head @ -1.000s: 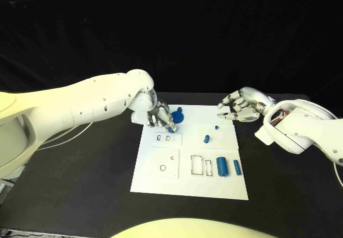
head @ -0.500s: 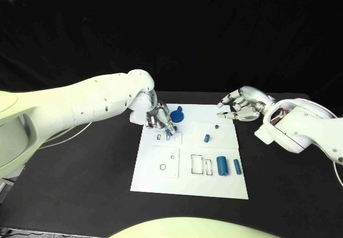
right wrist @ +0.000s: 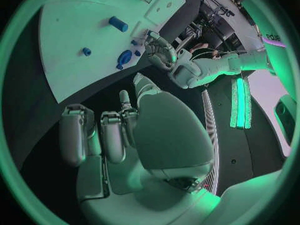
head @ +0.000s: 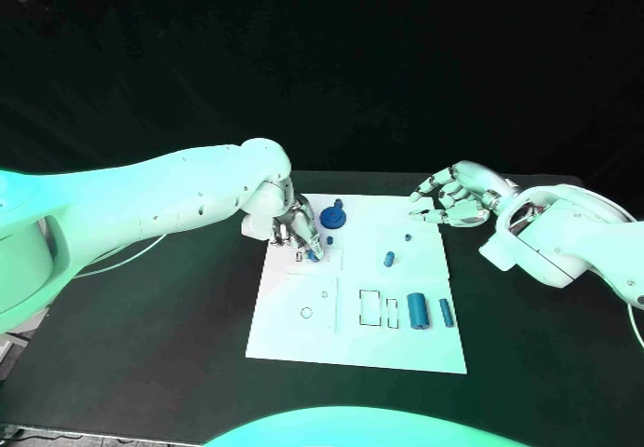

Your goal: Assemble the parts on the task board

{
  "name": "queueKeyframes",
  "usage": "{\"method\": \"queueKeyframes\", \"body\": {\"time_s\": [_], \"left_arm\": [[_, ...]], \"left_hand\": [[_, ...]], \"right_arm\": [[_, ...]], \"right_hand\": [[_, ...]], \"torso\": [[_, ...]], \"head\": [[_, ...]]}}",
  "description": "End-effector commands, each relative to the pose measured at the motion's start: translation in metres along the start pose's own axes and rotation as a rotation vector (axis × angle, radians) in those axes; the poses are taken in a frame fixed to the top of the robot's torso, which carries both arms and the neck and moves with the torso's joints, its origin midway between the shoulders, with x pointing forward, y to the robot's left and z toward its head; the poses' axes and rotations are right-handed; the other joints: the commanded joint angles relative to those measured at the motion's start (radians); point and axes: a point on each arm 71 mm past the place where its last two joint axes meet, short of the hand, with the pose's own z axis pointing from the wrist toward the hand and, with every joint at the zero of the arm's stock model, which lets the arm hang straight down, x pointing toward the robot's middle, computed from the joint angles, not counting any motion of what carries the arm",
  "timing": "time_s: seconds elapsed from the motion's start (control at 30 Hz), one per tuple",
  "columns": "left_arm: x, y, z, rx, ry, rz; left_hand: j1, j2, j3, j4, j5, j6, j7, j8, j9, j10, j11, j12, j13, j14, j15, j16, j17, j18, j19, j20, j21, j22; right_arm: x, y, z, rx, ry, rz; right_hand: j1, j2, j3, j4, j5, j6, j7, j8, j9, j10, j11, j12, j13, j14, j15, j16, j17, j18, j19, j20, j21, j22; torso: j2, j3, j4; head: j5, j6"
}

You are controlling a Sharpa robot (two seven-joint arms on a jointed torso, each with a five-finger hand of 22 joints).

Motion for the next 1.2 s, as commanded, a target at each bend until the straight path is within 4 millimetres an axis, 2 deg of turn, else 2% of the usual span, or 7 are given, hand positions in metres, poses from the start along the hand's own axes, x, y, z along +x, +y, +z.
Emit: {"method": "queueKeyframes", "body": {"time_s": [0.03, 1.2], "left_arm": [[-0.0003, -0.0011, 0.0001, -0.006, -0.015, 0.003], [0.0025, 0.0021, 0.0079, -0.049, -0.034, 0.026]], "left_hand": [[-0.001, 0.014, 0.223, -0.231, 0.004, -0.002, -0.001, 0.003, 0.002, -0.001, 0.002, 0.0, 0.002, 0.104, -0.001, 0.004, 0.263, -0.01, 0.001, 0.002, -0.002, 0.047], [-0.005, 0.015, 0.22, -0.234, 0.011, -0.001, -0.001, 0.003, 0.003, 0.003, 0.002, 0.006, 0.009, 0.104, -0.001, 0.004, 0.263, -0.014, 0.012, 0.003, 0.005, 0.064]], "right_arm": [[0.0012, 0.0004, -0.0001, -0.006, 0.013, -0.01], [0.0009, 0.0, -0.0005, -0.006, 0.014, -0.011]], "right_hand": [[-0.002, -0.009, 0.004, 0.0, 0.005, -0.006, -0.002, 0.004, 0.001, -0.003, -0.001, -0.003, 0.133, 0.075, -0.005, -0.005, 0.149, 0.017, 0.01, -0.006, -0.005, 0.132], [-0.001, -0.011, 0.009, 0.0, 0.005, -0.008, -0.001, 0.006, 0.001, -0.003, -0.001, -0.003, 0.133, 0.075, -0.005, -0.006, 0.149, 0.017, 0.01, -0.006, -0.005, 0.133]], "torso": [[0.0, 0.0004, -0.0002], [0.0, 0.0006, -0.0004]], "head": [[0.0, -0.001], [0.002, -0.005]]}}
